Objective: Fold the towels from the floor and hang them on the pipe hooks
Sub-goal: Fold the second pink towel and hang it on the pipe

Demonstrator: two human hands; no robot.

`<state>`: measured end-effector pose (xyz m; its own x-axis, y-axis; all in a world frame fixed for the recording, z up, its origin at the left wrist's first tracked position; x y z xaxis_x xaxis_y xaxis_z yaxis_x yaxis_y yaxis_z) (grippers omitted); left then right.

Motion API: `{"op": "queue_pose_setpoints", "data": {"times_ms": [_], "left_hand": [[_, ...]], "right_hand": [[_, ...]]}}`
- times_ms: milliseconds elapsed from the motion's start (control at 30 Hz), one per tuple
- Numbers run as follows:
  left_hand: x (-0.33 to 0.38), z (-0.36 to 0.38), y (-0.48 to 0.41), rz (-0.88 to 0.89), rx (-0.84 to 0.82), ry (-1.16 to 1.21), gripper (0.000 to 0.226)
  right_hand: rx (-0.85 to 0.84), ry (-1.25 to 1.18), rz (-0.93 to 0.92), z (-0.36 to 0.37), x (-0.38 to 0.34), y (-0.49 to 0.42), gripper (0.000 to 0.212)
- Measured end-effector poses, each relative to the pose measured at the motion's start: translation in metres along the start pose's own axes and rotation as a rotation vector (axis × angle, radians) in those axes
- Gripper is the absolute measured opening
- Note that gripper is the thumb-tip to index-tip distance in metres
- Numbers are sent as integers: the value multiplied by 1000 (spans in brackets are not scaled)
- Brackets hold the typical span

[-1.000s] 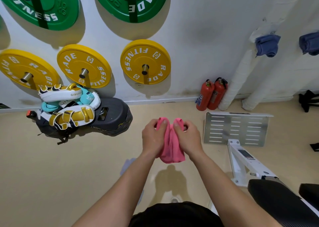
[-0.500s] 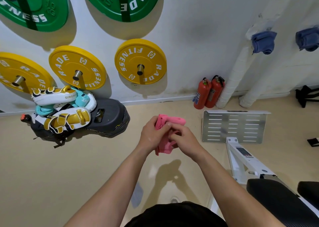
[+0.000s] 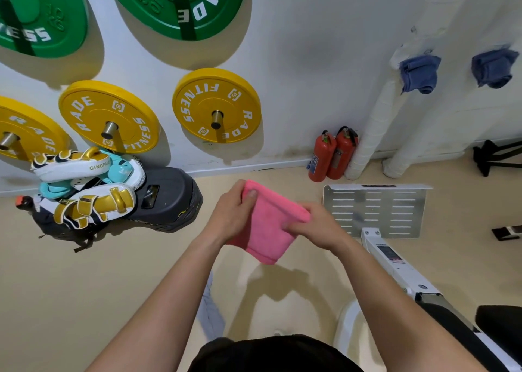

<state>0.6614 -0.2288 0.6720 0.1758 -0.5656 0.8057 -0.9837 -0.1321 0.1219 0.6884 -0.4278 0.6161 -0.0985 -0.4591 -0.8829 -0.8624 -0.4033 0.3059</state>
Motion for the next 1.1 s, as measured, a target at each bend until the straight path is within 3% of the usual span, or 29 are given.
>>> {"op": "queue_pose_setpoints", "data": {"times_ms": [133,200,333,633,867,1100], "left_hand": [[7,21,-15,-103,229,5,28],[22,37,-27,-111,245,-13,32],[58,64,-68,-50,191,-12,34],[188,106,-206,180,61,42,36],[314,132,-332,328,18,150,37],[447,152,-417,531,-53,208,37]], "right_hand": [[262,-453,-3,-33,-6,-1,17],[449,-393,14,-50,-7,-4,5],[736,2,56,-92,-17,-5,25],[933,155,65,-253,-54,-57,30],[1071,207,-7,-400,-106,-114,22],[1251,240,-26,-534,-138,-144,31]]}}
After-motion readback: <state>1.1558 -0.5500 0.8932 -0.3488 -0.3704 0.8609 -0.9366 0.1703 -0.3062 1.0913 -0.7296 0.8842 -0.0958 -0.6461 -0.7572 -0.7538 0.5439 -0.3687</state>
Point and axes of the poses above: each hand's wrist, its own y-axis away from the middle knuckle, its own z-axis out of the palm, x = y × z, the point moved 6 cm from there along -y, towards the middle knuckle, and after that the axes turned 3 degrees about y, right-handed, at the moved point
